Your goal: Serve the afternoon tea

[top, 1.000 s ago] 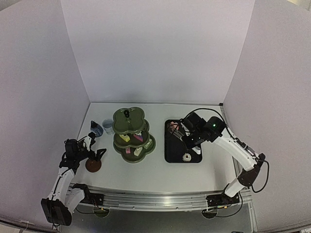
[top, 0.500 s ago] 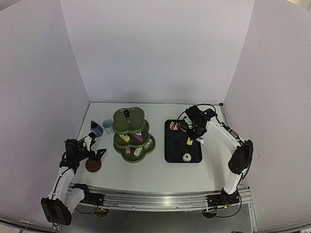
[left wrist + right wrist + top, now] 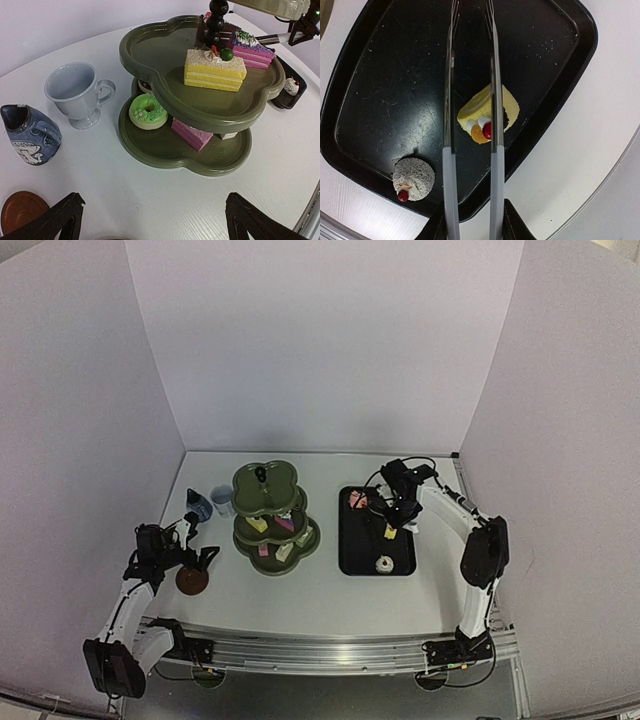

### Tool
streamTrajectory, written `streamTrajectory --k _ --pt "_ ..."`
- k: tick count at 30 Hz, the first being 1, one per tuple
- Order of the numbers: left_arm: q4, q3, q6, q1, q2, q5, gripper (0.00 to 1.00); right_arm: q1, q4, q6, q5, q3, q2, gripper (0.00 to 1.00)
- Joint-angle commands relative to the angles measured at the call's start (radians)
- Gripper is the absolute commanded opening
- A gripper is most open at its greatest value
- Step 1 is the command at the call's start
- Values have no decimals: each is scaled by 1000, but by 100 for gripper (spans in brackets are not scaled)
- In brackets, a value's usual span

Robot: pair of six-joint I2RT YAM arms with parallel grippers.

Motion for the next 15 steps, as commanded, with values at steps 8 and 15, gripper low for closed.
streamTrajectory --k 8,15 --pt "10 57 10 -4 9 -7 100 -20 39 -28 7 38 48 31" --pt "10 57 13 -4 12 -6 100 -24 46 -38 34 44 47 31"
